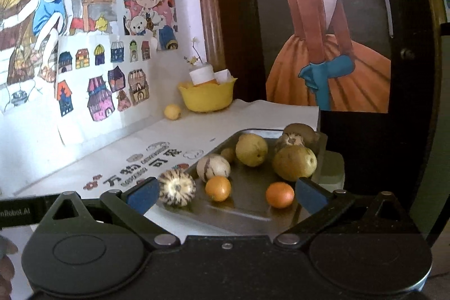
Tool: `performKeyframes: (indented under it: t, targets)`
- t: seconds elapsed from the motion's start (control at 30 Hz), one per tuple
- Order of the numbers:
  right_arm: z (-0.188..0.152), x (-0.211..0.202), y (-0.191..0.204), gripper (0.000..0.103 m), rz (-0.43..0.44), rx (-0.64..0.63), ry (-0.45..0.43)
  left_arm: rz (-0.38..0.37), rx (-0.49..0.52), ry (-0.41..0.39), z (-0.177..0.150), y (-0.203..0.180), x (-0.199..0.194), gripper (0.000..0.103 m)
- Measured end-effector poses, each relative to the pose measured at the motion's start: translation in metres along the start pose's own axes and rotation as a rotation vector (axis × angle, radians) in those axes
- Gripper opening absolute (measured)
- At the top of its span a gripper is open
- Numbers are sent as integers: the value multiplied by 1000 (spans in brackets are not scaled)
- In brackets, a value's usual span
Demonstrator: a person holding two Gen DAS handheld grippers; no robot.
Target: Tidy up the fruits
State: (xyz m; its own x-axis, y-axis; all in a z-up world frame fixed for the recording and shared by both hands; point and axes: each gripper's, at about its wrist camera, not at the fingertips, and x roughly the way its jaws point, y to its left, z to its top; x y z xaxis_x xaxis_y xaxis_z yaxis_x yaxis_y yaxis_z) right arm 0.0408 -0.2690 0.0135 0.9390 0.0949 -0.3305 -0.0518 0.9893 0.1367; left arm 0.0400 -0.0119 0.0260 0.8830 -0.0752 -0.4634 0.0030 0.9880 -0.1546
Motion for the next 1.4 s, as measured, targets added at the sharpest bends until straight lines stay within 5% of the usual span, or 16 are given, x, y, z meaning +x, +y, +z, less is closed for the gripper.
performKeyframes:
  t: [0.37, 1.4]
  targets:
    - [-30, -5, 2, 102, -35, 17, 46, -9, 32, 3, -16, 6, -2, 102]
    - [-34, 1, 2, 102, -26, 19, 79, -8, -24, -12, -17, 10, -5, 102]
